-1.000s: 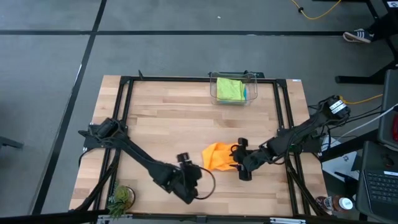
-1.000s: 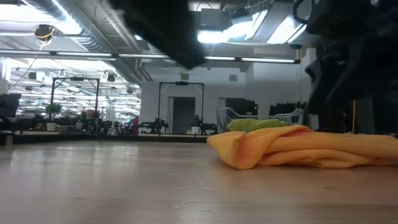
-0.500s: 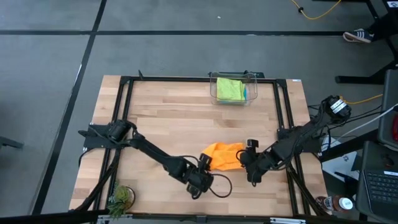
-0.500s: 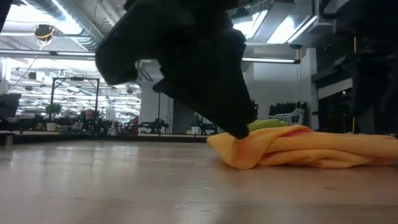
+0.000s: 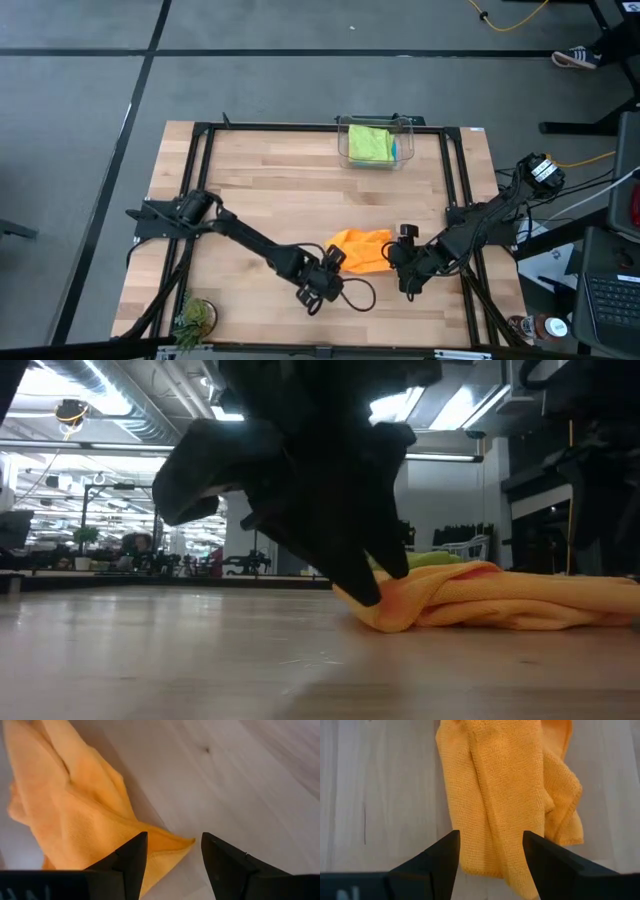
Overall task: Fold microfiber towels
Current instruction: Fold the yellow microfiber cloth
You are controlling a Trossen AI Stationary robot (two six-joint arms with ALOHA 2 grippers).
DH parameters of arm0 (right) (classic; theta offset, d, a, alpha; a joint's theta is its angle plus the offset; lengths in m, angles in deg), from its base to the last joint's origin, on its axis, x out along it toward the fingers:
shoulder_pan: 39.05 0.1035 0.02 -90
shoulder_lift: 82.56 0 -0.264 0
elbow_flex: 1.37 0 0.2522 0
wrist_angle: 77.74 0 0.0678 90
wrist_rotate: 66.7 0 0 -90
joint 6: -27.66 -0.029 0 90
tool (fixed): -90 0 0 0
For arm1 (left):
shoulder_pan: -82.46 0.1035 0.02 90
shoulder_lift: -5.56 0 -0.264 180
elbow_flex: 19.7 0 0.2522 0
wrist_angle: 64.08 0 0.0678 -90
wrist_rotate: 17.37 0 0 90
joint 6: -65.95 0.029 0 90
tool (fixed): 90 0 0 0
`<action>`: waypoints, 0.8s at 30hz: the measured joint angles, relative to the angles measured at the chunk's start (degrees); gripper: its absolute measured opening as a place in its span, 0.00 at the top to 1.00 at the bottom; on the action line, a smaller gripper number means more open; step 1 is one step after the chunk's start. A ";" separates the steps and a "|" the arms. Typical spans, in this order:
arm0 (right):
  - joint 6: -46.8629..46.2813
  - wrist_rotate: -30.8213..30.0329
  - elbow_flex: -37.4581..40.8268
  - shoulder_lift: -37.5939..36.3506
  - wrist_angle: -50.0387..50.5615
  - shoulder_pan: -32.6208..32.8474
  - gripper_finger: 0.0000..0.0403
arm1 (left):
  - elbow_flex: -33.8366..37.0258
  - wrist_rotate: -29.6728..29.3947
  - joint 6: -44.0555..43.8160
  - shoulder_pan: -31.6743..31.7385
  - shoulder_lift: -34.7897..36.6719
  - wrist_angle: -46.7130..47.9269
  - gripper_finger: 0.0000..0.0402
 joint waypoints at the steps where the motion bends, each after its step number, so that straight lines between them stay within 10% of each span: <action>1: 0.02 0.00 0.00 0.00 0.00 0.00 0.46 | 0.00 0.68 -0.10 0.29 0.00 0.51 0.56; 24: -6.52 3.66 0.04 0.99 10.18 0.00 0.46 | -0.04 3.73 -3.42 1.61 -1.29 4.32 0.56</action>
